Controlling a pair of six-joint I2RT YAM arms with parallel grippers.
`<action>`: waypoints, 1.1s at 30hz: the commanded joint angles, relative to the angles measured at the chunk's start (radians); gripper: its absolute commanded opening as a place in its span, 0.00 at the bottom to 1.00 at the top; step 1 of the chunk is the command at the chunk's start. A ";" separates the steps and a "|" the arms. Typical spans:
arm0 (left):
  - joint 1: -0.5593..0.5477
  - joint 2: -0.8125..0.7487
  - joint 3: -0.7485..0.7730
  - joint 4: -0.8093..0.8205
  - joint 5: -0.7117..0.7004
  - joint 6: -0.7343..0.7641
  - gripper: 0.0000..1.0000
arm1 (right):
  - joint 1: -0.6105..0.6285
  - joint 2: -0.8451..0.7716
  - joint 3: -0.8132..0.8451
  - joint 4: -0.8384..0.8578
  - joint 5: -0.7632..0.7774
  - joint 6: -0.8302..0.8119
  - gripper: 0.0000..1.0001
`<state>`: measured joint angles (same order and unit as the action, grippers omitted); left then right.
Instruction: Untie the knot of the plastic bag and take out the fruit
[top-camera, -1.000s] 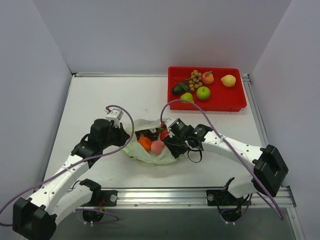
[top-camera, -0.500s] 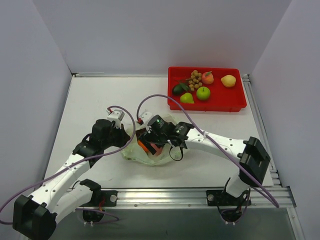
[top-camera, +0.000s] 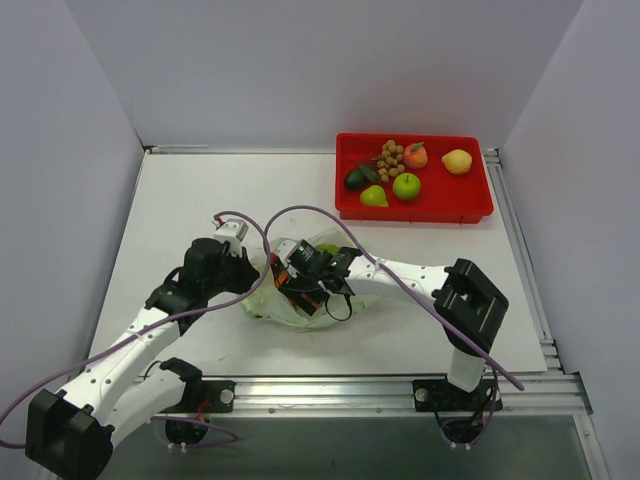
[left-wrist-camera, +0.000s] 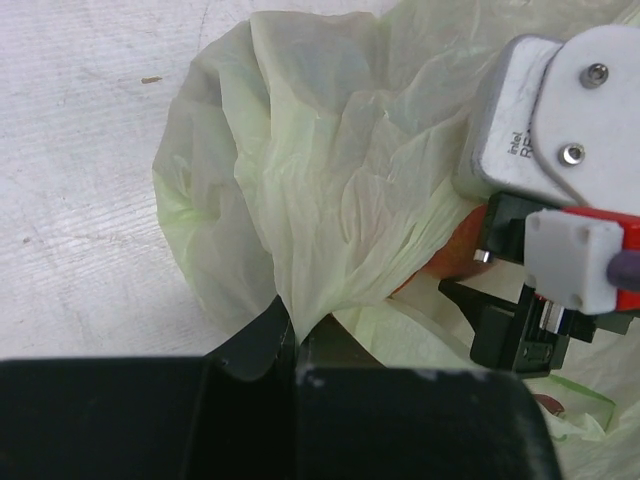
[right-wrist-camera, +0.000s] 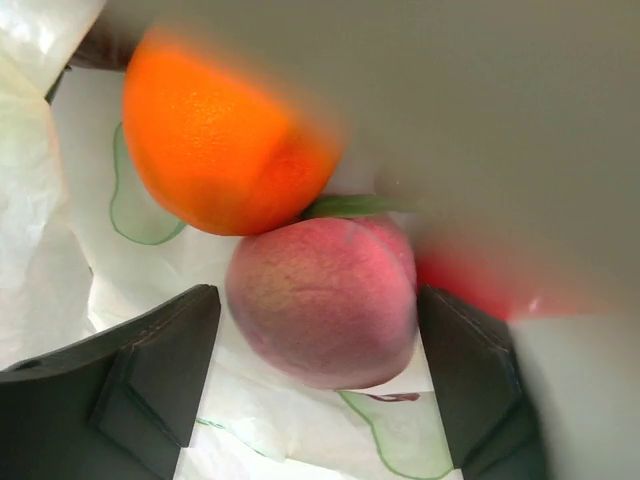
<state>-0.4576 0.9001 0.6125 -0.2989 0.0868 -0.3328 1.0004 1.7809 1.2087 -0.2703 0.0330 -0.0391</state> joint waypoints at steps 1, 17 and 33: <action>-0.003 0.000 0.010 0.014 -0.012 -0.003 0.00 | -0.014 0.009 0.008 -0.014 -0.005 -0.024 0.69; -0.001 0.002 0.007 0.012 -0.028 -0.002 0.00 | 0.009 -0.238 0.071 -0.017 -0.131 -0.002 0.04; 0.000 -0.001 0.012 -0.003 -0.056 -0.005 0.00 | -0.271 -0.494 0.167 0.126 0.048 0.008 0.04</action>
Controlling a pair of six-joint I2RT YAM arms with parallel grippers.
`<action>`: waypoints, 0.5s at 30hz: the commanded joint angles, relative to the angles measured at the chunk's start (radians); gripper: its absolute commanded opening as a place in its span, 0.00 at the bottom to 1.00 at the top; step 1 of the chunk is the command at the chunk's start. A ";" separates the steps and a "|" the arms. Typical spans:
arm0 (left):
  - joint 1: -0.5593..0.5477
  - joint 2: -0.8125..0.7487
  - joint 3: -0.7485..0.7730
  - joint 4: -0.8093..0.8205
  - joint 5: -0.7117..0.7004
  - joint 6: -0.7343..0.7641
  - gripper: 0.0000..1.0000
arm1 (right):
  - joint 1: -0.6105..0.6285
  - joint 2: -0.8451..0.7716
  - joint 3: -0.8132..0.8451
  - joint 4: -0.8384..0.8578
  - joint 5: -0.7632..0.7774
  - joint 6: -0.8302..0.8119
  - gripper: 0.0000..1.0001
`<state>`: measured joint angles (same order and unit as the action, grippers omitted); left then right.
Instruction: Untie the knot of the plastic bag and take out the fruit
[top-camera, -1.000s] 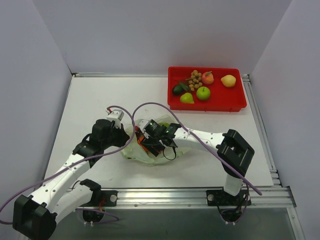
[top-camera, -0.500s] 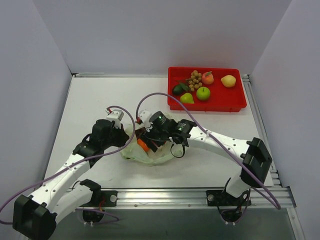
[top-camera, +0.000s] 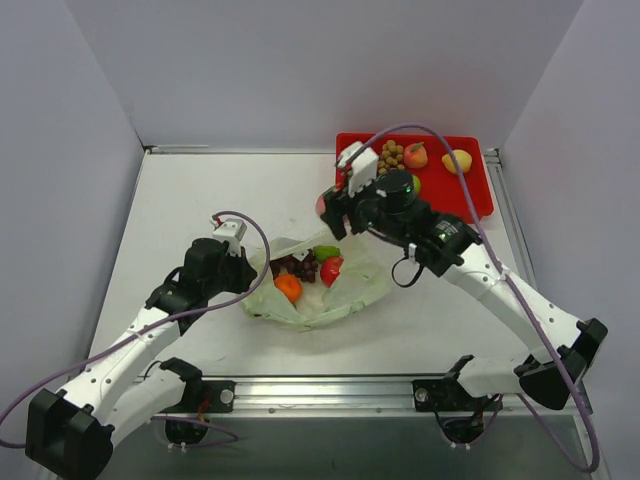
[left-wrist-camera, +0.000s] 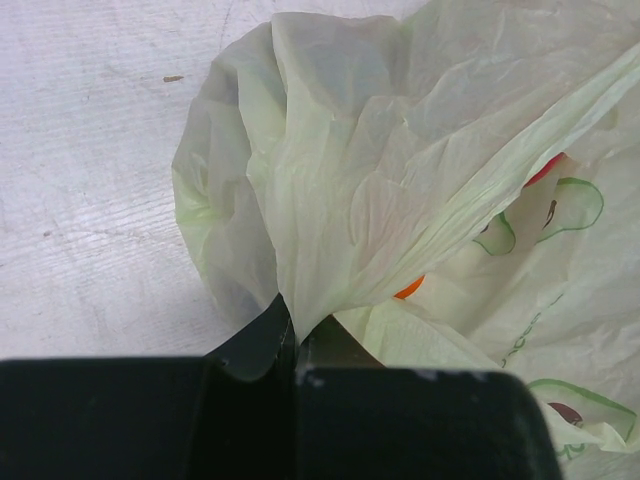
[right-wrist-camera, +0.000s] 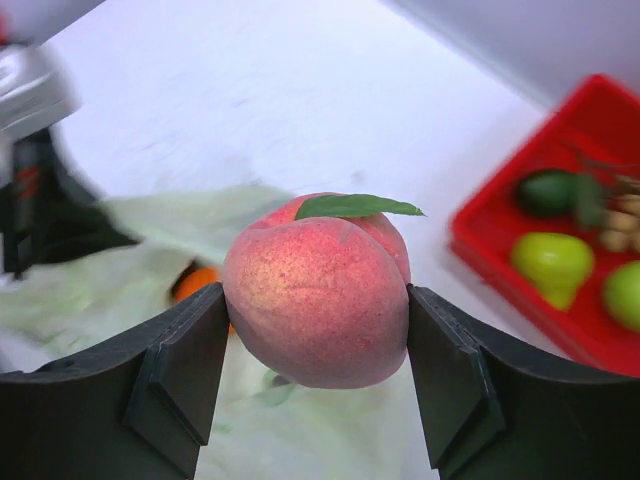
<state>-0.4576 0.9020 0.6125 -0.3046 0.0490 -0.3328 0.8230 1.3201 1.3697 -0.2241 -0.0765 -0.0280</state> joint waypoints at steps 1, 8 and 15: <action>0.002 -0.005 0.012 0.001 -0.023 -0.005 0.00 | -0.128 -0.030 -0.006 0.101 0.193 -0.001 0.06; 0.002 -0.008 0.009 0.001 -0.024 -0.006 0.00 | -0.493 0.079 -0.075 0.216 0.368 0.181 0.11; 0.005 0.008 0.012 0.004 -0.020 -0.005 0.00 | -0.740 0.350 0.014 0.284 0.282 0.321 0.14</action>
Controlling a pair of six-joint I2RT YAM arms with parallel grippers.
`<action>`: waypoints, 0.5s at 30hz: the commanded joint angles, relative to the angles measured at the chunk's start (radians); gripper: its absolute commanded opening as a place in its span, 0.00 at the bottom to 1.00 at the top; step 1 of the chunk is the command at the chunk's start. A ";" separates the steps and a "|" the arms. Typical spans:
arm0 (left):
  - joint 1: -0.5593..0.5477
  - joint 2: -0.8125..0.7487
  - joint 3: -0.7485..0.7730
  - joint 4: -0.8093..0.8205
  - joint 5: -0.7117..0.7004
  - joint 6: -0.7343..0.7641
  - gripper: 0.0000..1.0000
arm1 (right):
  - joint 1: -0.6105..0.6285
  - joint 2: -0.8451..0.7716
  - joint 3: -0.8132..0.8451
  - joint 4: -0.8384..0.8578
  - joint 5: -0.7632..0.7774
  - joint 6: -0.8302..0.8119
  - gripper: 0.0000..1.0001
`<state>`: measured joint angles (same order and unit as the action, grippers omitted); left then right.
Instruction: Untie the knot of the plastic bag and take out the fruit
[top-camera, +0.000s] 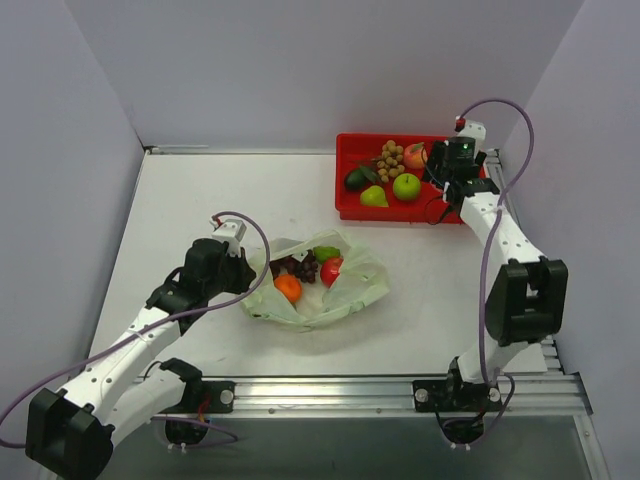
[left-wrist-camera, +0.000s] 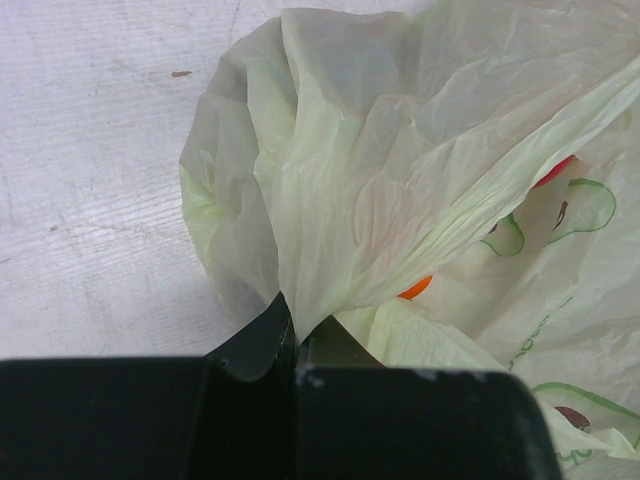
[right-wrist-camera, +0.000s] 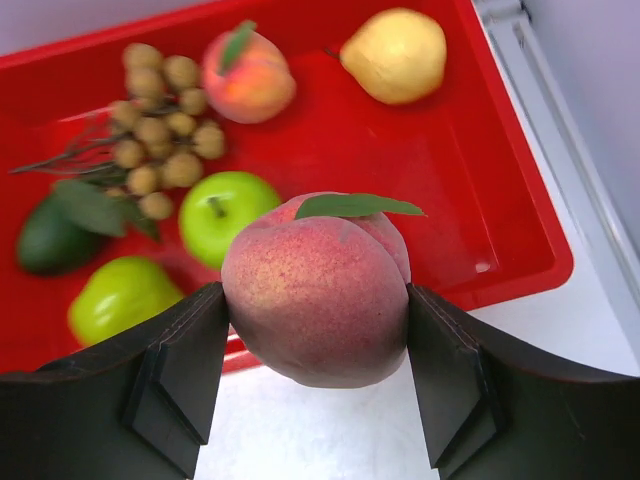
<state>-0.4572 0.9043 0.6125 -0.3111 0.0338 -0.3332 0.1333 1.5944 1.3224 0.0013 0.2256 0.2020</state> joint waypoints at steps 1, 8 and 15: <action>0.005 0.007 0.012 0.009 -0.005 -0.004 0.00 | -0.064 0.141 0.086 0.057 -0.050 0.099 0.19; 0.006 0.019 0.015 0.010 0.006 -0.004 0.00 | -0.106 0.340 0.265 -0.023 -0.086 0.091 0.84; 0.006 0.015 0.015 0.015 0.014 -0.003 0.00 | -0.101 0.271 0.253 -0.055 -0.135 0.066 1.00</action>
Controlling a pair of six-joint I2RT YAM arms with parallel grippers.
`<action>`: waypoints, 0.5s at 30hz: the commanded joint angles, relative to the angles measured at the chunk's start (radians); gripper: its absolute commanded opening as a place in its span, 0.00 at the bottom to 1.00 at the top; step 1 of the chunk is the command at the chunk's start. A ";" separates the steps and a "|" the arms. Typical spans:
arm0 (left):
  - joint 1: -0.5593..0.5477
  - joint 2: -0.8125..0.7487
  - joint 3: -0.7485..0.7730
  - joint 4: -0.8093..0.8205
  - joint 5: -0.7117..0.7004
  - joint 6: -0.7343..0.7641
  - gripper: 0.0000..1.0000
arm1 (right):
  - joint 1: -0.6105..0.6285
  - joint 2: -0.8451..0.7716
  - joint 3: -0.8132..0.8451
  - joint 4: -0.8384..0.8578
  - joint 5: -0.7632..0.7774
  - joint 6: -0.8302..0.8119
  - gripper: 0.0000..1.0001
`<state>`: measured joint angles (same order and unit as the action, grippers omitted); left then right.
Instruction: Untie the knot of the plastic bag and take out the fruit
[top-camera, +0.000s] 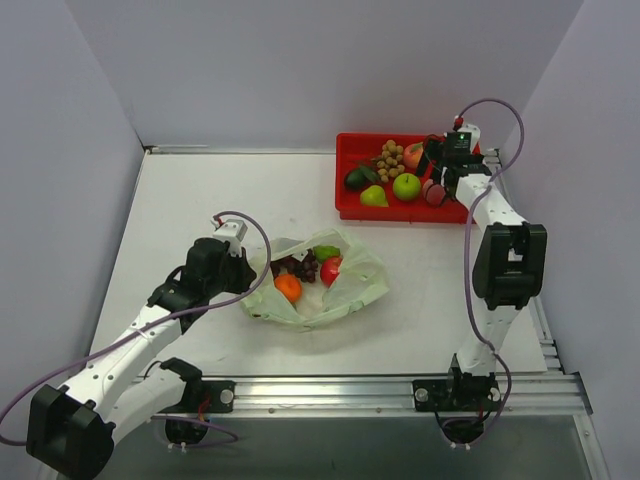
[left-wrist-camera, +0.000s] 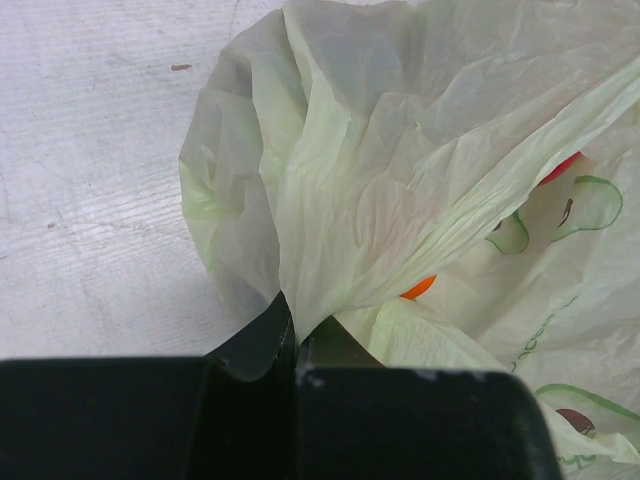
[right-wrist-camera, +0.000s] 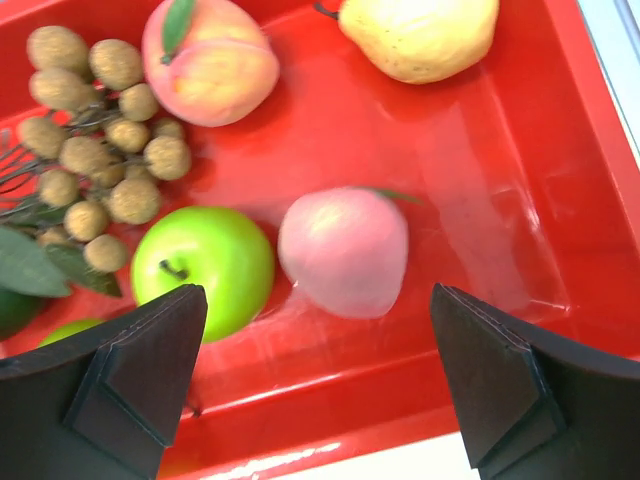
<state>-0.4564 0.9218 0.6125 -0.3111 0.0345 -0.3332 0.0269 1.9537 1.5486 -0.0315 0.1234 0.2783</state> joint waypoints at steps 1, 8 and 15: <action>0.005 -0.006 0.016 0.017 0.016 -0.004 0.00 | 0.013 -0.126 0.025 -0.033 -0.045 -0.008 1.00; 0.010 -0.018 0.015 0.015 0.012 -0.003 0.00 | 0.173 -0.390 -0.129 -0.083 -0.205 -0.045 0.90; 0.010 -0.031 0.012 0.015 0.008 -0.003 0.00 | 0.497 -0.594 -0.229 -0.176 -0.232 -0.065 0.88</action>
<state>-0.4538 0.9112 0.6125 -0.3111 0.0349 -0.3332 0.4133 1.4212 1.3838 -0.1360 -0.0799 0.2283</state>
